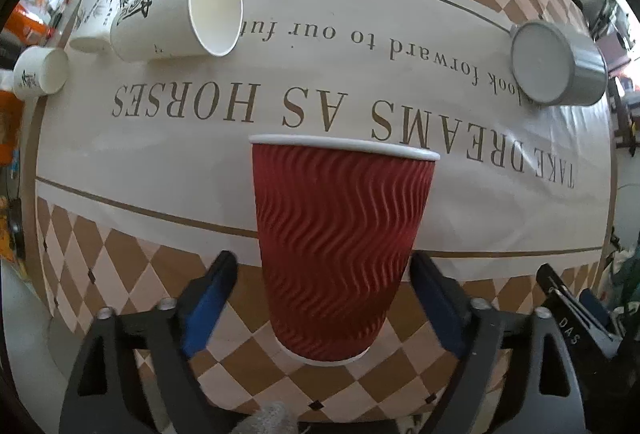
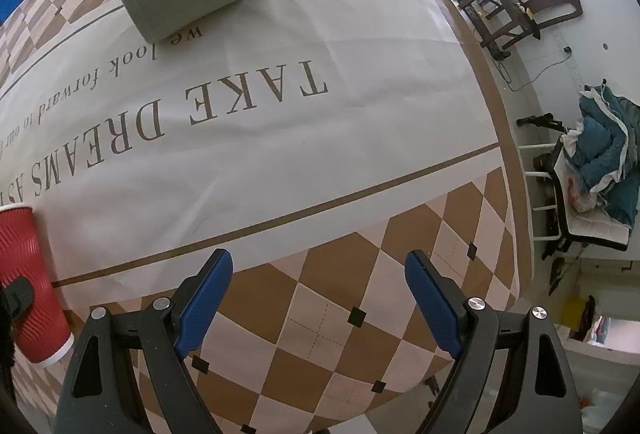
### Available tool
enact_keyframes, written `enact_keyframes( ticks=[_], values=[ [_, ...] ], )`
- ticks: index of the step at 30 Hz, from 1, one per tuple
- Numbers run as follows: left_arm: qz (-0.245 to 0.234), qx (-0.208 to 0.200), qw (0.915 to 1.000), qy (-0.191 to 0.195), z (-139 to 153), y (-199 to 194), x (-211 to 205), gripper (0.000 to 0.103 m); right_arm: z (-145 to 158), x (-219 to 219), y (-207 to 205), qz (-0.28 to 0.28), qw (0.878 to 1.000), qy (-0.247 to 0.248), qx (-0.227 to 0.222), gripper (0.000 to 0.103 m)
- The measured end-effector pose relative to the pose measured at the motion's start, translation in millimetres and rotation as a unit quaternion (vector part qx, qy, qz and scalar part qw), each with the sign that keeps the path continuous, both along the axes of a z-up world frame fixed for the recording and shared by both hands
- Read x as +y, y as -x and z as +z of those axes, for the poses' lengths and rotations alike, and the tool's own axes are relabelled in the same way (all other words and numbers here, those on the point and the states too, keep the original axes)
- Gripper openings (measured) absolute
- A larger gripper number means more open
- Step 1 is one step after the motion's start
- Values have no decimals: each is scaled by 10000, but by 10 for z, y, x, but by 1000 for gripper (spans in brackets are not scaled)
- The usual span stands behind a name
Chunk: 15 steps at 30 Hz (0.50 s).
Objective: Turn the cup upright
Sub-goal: 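Grasp the red cup with the right tool while the left tool opens and releases it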
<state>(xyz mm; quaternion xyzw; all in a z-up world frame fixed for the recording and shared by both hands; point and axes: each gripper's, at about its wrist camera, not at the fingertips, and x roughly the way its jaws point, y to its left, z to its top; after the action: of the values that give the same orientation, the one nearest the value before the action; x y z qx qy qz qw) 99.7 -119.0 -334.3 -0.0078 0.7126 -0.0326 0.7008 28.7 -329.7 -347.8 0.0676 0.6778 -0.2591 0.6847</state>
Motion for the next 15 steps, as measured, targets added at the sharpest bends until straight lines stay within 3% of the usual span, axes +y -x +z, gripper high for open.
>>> enact_keyframes(
  ticks=[10,15],
  values=[
    [24,-287,9994,-177,140,53,-19,94,57,-23,22,50,10000,-30,-49,89],
    [-46,-595,9976,-341,434,92,17,94,141,-42,42,53,9999,-96,-118,89]
  ],
)
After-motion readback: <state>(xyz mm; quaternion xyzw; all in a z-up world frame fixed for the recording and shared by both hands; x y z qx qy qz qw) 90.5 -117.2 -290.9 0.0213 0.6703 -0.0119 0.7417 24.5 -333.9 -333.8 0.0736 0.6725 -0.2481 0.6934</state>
